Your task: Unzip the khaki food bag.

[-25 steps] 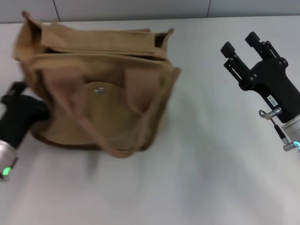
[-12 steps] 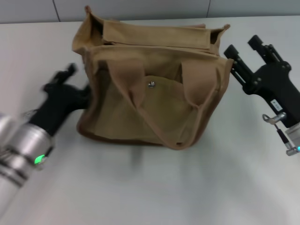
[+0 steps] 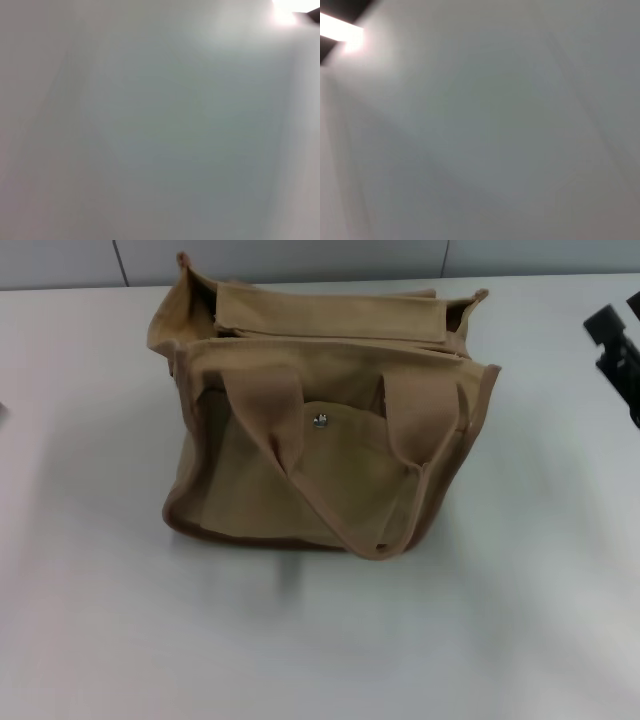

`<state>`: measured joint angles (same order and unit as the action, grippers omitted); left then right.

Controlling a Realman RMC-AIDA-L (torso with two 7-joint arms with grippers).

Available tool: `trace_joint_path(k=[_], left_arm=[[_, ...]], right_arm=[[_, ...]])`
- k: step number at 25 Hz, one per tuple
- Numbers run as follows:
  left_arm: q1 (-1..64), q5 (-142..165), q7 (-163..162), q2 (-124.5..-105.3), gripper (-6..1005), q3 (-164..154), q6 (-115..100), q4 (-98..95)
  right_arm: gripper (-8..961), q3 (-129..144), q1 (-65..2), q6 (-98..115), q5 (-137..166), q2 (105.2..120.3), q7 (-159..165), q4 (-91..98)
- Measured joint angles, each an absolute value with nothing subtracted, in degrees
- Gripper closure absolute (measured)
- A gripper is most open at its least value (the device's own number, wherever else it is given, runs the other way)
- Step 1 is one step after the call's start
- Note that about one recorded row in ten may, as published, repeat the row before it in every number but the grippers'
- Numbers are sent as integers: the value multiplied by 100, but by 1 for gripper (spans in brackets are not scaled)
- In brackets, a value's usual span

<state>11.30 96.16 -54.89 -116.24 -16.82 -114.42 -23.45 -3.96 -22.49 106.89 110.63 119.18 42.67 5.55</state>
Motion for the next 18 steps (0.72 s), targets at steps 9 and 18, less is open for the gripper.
trace_joint_path(k=[9,18], left_arm=[[1259,9846,-6035,-11265,311,-4163,-11438,-2896],[1496,10397,-6055,-11283,201,-4240,-11383,-2903]], right_arm=[[115,2332,-2671,11900,11893,11851,4824,2154],[115,3129,-2919,11469,11911,11904,5040,2098]])
